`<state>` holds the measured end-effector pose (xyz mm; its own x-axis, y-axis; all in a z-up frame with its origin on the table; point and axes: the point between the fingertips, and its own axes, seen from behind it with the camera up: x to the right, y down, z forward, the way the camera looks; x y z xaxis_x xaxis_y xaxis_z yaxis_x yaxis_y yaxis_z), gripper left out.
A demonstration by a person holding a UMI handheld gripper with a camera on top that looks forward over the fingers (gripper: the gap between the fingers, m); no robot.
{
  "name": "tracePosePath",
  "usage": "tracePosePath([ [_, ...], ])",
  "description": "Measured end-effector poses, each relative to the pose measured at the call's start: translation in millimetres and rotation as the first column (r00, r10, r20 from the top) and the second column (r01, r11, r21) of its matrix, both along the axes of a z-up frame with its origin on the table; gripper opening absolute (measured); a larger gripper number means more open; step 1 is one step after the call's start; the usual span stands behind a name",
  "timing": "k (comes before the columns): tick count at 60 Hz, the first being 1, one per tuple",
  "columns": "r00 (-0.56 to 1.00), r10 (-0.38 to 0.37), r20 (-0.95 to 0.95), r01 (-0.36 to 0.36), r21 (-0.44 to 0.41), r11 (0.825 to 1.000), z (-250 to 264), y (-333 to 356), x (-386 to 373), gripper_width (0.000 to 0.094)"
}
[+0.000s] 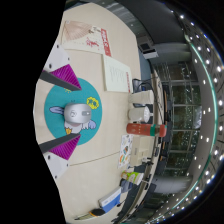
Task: Arrange mouse
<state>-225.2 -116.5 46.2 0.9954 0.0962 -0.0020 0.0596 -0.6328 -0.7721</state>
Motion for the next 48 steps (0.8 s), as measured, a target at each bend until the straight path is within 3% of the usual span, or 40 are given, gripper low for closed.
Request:
tracePosePath([
  [20, 0.999, -0.041, -0.016, 0.041, 0.047, 0.998, 125.1, -168.4, 3.4, 0.0858],
  [31, 0.999, -0.035, -0.027, 0.037, 0.079, 0.996, 156.6, -241.0, 5.0, 0.086],
  [48, 0.999, -0.045, -0.025, 0.047, 0.108, 0.993, 173.3, -293.8, 13.8, 0.0856],
])
